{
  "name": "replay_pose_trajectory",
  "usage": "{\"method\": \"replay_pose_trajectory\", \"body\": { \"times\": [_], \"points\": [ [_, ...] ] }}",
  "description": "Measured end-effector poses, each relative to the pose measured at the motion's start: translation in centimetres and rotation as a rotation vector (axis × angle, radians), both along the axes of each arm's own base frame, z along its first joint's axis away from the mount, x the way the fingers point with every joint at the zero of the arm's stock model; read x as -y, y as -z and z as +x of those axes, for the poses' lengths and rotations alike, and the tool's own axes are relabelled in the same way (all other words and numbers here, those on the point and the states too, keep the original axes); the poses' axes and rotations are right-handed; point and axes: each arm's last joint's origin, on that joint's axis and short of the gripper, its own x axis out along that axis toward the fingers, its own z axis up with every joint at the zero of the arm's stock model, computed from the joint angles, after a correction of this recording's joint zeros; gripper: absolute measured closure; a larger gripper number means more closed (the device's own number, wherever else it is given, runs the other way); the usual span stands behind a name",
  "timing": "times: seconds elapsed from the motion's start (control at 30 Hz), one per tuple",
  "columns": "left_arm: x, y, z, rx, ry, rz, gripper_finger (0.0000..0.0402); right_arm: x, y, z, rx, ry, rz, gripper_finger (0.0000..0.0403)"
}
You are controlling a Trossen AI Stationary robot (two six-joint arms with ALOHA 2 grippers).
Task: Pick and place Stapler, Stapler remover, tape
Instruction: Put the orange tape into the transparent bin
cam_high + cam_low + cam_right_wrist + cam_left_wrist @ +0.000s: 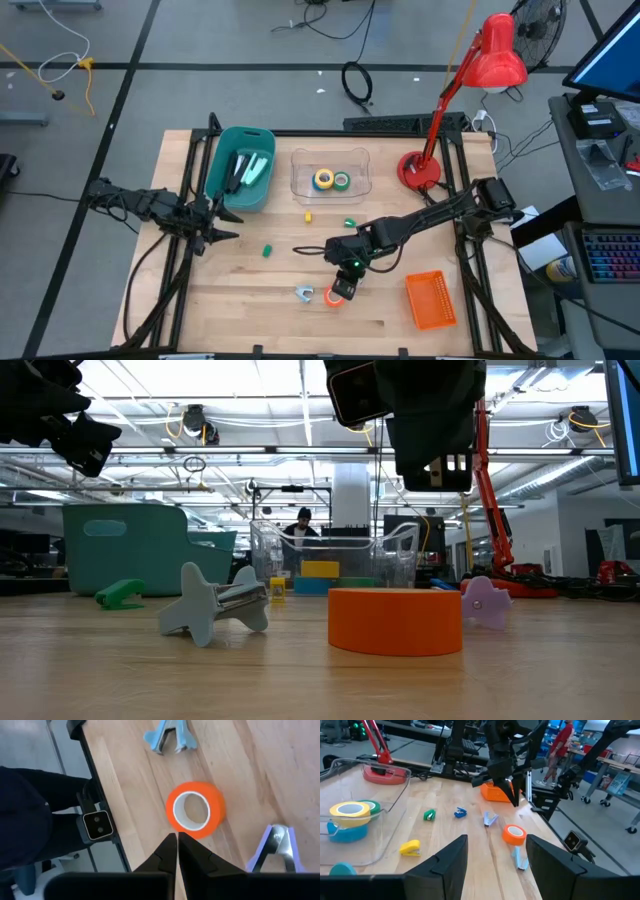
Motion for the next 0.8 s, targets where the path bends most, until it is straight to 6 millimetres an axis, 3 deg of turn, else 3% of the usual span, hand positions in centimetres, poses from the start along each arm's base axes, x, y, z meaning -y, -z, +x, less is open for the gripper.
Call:
{"method": "replay_pose_trajectory", "body": {
  "times": [0.17, 0.33, 0.47, 0.7, 0.8],
  "points": [
    [0.0, 0.2, 0.0, -0.020, -0.001, 0.001, 0.0197, 0.1, 0.1, -0.1, -0.020, 0.009, 0.001, 0.0334],
    [0.0, 0.2, 0.0, -0.024, -0.001, 0.003, 0.0197, 0.2, -0.2, 0.5, 0.086, 0.025, -0.069, 0.0285],
    [0.0, 0.3, 0.0, -0.029, -0.002, 0.002, 0.0197, -0.6, -0.5, 0.7, 0.200, -0.064, -0.139, 0.0277],
    [0.0, 0.4, 0.0, -0.037, -0.003, 0.001, 0.0197, -1.0, 0.0, 0.1, 0.191, -0.163, -0.215, 0.0281],
    [0.0, 0.3, 0.0, -0.037, -0.003, 0.000, 0.0197, -1.3, 1.4, 0.9, 0.194, -0.182, -0.220, 0.0281]
  ]
}}
